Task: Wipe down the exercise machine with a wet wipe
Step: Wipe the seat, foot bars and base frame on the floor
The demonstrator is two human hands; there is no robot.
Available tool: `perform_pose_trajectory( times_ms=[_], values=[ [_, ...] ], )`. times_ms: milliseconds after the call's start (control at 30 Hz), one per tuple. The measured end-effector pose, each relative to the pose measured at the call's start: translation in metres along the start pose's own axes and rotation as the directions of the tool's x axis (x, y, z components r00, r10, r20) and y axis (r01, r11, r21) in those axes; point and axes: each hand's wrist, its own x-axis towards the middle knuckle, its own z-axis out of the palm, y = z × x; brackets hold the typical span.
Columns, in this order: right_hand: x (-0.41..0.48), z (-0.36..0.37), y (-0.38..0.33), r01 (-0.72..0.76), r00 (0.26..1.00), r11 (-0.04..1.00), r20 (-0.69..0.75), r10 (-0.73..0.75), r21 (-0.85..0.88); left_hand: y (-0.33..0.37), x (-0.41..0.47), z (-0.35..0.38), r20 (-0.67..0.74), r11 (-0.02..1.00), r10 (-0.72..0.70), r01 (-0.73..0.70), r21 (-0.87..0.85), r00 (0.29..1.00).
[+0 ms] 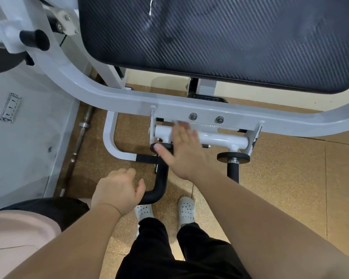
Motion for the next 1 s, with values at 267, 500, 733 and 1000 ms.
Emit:
perform_pose_trajectory(
  times_ms=[267, 500, 733, 1000],
  values=[
    [-0.021, -0.024, 0.054, -0.336, 0.938, 0.904, -0.007, 0.346, -0.266, 0.002, 0.003, -0.004, 0.06, 1.0, -0.023, 0.024, -0.016, 0.998],
    [-0.014, -0.025, 0.048, -0.343, 0.934, 0.906, 0.016, 0.358, -0.249, 0.003, 0.005, -0.008, 0.133, 0.997, -0.074, 0.074, 0.006, 0.988],
    [-0.02, -0.03, 0.067, -0.168, 0.973, 0.894, 0.074, 0.217, -0.416, 0.001, 0.004, -0.004, 0.107, 0.999, -0.055, 0.054, 0.006, 0.993],
    [-0.019, -0.033, 0.047, -0.106, 0.989, 0.981, 0.089, 0.122, -0.164, -0.002, 0.002, -0.001, 0.031, 0.999, 0.007, -0.006, -0.043, 0.999]
  ],
)
